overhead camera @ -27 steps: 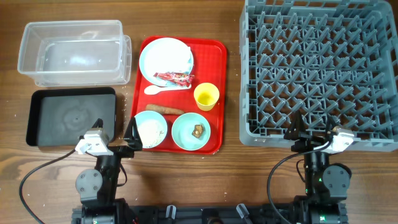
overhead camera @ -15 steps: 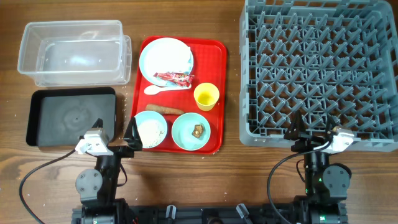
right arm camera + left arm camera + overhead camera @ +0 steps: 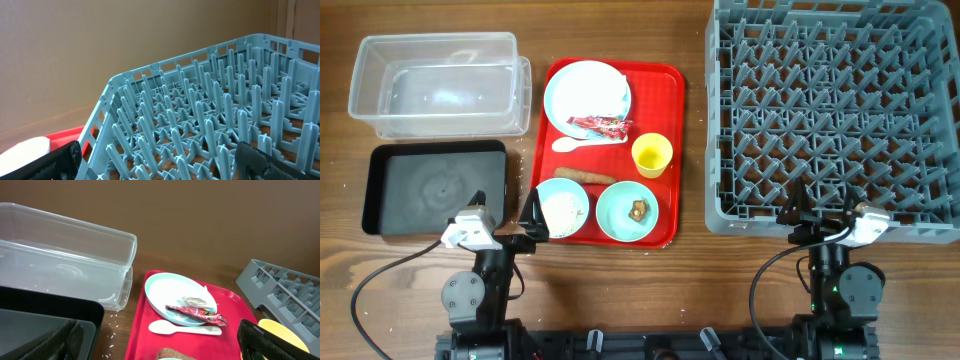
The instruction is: Sort waste into correct bins and load items into the dishwasher rack
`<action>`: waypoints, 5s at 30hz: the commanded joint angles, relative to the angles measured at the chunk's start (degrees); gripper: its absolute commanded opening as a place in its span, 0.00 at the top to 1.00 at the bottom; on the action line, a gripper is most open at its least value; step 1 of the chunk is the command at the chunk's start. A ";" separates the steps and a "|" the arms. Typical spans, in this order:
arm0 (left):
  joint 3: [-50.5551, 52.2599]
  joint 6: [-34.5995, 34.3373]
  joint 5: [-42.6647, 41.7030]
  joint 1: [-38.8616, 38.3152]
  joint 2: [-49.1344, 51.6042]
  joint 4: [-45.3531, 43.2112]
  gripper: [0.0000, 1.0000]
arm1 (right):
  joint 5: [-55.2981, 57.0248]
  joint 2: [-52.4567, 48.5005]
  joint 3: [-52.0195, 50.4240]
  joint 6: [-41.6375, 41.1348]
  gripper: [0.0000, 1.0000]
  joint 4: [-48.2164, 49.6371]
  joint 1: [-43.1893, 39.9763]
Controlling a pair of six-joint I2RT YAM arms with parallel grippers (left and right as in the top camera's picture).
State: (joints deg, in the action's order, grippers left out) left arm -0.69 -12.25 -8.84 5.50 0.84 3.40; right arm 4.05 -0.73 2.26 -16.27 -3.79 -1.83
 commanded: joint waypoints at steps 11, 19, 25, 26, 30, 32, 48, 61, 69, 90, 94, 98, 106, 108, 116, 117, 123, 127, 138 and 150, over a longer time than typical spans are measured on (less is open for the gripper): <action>0.35 1.16 -0.26 -0.24 -0.46 0.04 0.00 | -1.68 0.09 0.02 -0.48 0.00 0.20 -0.28; 0.28 1.40 -3.41 -0.26 -0.46 -1.77 0.00 | -9.81 0.09 0.09 -0.13 0.00 1.64 -0.28; -5.01 1.60 -3.82 -0.26 3.21 -1.88 0.00 | -19.19 -3.10 5.14 4.50 0.00 3.13 -0.28; -6.64 1.62 -3.85 -0.26 5.05 -1.88 0.00 | -19.21 -4.39 6.58 4.83 0.00 3.13 -0.28; -14.88 5.11 -7.23 -0.26 15.15 -1.60 0.00 | -20.87 -11.67 13.77 7.78 0.00 2.91 -0.28; -19.45 6.27 -8.44 -0.26 20.61 -0.55 0.00 | -20.92 -15.80 17.18 8.35 0.00 1.95 -0.28; -90.55 12.11 -10.82 -6.69 85.64 44.63 0.00 | -23.50 -63.25 80.43 19.54 0.00 -52.68 -0.28; -119.32 19.10 -15.93 -10.27 112.76 63.12 0.00 | -28.13 -75.45 87.30 12.66 0.00 -60.59 -0.28; -119.32 4.96 -3.78 -12.02 117.15 64.37 0.00 | -28.11 -76.06 87.30 10.10 0.00 -60.06 -0.28; -119.32 49.18 -1.40 -16.63 137.72 59.52 0.03 | -27.63 -76.28 87.25 10.10 0.00 -60.11 -0.28; -119.32 49.81 -1.99 -16.63 137.72 60.08 0.05 | -27.63 -76.32 87.25 10.12 0.00 -60.11 -0.28; -118.42 49.72 -3.56 -16.63 137.72 60.59 0.16 | -27.26 -76.32 87.25 10.10 0.00 -60.13 -0.28; -109.55 49.51 -3.58 -16.63 137.72 57.31 0.27 | -26.29 -76.32 87.25 10.12 0.00 -60.11 -0.28; -108.74 49.48 -3.56 -16.63 137.72 56.33 0.52 | -26.29 -76.32 87.25 10.12 0.00 -60.11 -0.28; -108.83 45.42 -3.54 -16.63 137.63 53.29 0.96 | -26.32 -76.32 87.25 10.12 0.00 -60.11 -0.28; -108.87 43.41 -3.52 -16.63 137.37 52.46 0.96 | -26.32 -76.32 87.25 10.10 0.00 -60.11 -0.28; -113.44 26.53 -3.50 -16.57 133.87 52.33 0.96 | -26.32 -76.32 87.25 10.12 0.00 -60.08 -0.28; -115.49 17.31 -3.52 -16.57 129.63 52.28 0.96 | -26.32 -76.32 87.25 10.10 0.00 -59.91 -0.28; -115.49 11.30 -3.54 -14.99 114.40 54.23 0.96 | -26.32 -76.32 87.25 10.10 0.00 -59.91 -0.28; -115.47 -7.30 -2.56 -2.40 111.97 53.75 0.96 | -26.32 -76.32 87.25 10.08 0.00 -59.91 -0.28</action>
State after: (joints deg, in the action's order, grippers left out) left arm -115.15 -10.61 -11.86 -0.80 114.06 57.60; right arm -22.87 -76.29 88.38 -5.37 -63.96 -2.00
